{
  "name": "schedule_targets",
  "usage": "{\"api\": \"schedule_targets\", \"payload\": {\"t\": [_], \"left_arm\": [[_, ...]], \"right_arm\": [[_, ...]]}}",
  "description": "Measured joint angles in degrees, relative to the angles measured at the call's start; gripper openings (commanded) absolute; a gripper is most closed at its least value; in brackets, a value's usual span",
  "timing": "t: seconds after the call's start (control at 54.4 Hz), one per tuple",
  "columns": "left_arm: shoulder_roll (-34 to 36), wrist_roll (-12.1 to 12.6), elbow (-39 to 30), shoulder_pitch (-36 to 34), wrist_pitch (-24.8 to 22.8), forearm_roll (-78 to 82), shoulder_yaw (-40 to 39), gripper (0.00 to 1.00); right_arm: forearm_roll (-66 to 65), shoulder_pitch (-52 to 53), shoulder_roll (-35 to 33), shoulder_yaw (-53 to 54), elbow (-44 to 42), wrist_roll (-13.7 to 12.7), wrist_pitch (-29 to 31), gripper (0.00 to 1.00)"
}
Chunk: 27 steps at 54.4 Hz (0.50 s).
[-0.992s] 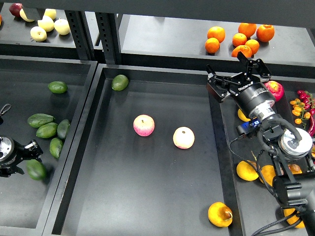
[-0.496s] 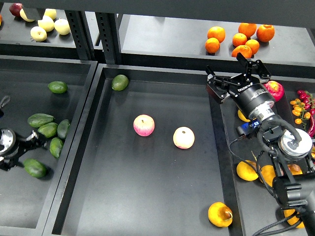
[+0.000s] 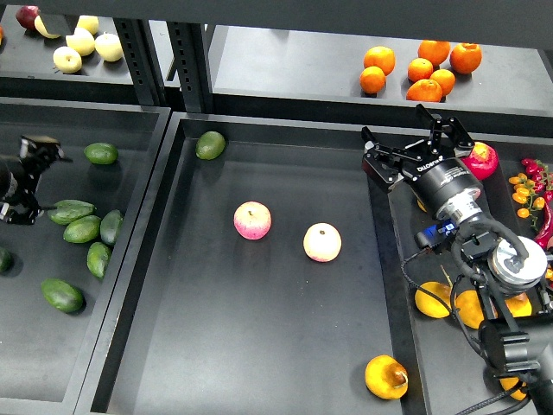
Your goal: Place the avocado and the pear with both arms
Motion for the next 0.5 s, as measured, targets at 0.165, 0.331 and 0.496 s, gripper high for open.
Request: {"api": "schedule_targets", "payload": {"t": [0.165,0.331,0.496], "left_arm": [[-1.67,-0.01,1.23,0.53,0.0,-6.14,-3.46,0.99],[-3.22,-0.01,1.31,1.11,0.0,-10.34,-6.17,0.99],[-5.59,-0.03,1.52,2.7,0.0,-12.08,-10.48,1.0]], "right_arm": [[0.0,-0.44,0.0,-0.02,-0.01,-0.09,0.1,1.0],[0.0,-0.8,0.0,-0.06,-0.19,-0.18,0.24,1.0],[-0.07,-1.36,0.0,-0.08,-0.47,-0.2,1.56,1.0]]}}
